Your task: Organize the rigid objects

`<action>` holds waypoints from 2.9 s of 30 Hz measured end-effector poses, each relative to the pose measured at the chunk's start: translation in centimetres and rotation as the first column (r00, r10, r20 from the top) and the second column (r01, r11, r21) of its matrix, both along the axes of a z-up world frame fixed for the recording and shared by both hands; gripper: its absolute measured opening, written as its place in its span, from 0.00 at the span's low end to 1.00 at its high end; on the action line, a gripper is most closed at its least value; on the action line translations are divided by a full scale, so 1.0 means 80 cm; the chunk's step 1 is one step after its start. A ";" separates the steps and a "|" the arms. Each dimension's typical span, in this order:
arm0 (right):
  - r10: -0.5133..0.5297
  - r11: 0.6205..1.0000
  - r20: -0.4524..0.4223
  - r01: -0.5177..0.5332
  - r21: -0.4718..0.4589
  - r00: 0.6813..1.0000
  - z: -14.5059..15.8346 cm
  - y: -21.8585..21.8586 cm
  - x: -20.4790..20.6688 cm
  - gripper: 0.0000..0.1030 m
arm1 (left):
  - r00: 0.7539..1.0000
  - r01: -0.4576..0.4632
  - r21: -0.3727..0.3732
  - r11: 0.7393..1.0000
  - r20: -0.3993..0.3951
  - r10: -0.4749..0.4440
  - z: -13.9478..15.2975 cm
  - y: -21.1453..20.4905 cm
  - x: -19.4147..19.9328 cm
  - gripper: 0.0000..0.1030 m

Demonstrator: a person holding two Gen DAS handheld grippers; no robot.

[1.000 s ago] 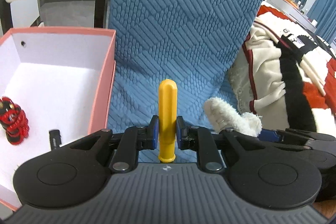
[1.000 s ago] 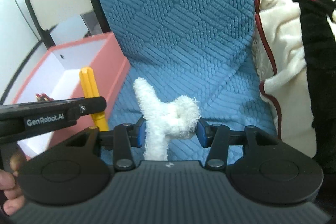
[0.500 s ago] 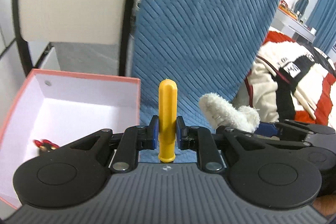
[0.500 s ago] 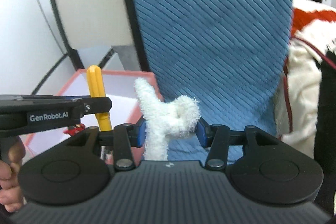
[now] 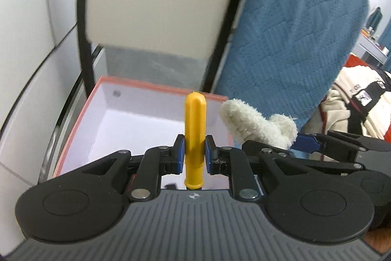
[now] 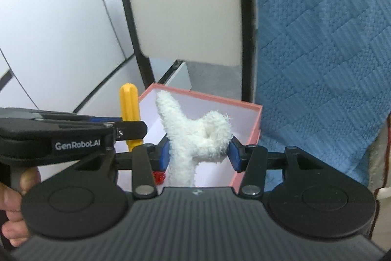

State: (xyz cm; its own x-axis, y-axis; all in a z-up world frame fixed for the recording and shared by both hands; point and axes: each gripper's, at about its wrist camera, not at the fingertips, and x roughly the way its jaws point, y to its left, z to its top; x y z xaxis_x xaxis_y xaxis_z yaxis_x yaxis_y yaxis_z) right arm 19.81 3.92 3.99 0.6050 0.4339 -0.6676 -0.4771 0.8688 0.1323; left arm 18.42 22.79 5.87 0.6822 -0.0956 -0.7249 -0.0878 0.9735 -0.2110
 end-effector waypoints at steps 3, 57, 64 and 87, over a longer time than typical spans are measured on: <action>0.010 1.000 -0.049 -0.010 -0.008 0.999 -0.020 0.016 0.004 0.49 | 0.999 -0.015 -0.010 1.000 -0.035 0.014 -0.021 0.017 -0.002 0.19; 0.025 1.000 0.033 -0.024 -0.011 0.999 -0.002 0.001 -0.034 0.73 | 0.989 -0.048 -0.068 0.997 0.135 0.057 0.010 0.025 -0.073 0.23; 0.038 0.999 0.093 -0.040 0.014 0.995 0.028 -0.031 -0.076 0.73 | 0.977 -0.069 -0.078 0.995 0.194 0.083 0.031 0.001 -0.127 0.30; 0.024 0.999 0.151 -0.027 0.018 0.988 0.004 -0.097 -0.152 0.73 | 0.967 -0.132 -0.068 0.989 0.212 0.144 0.000 -0.036 -0.211 0.69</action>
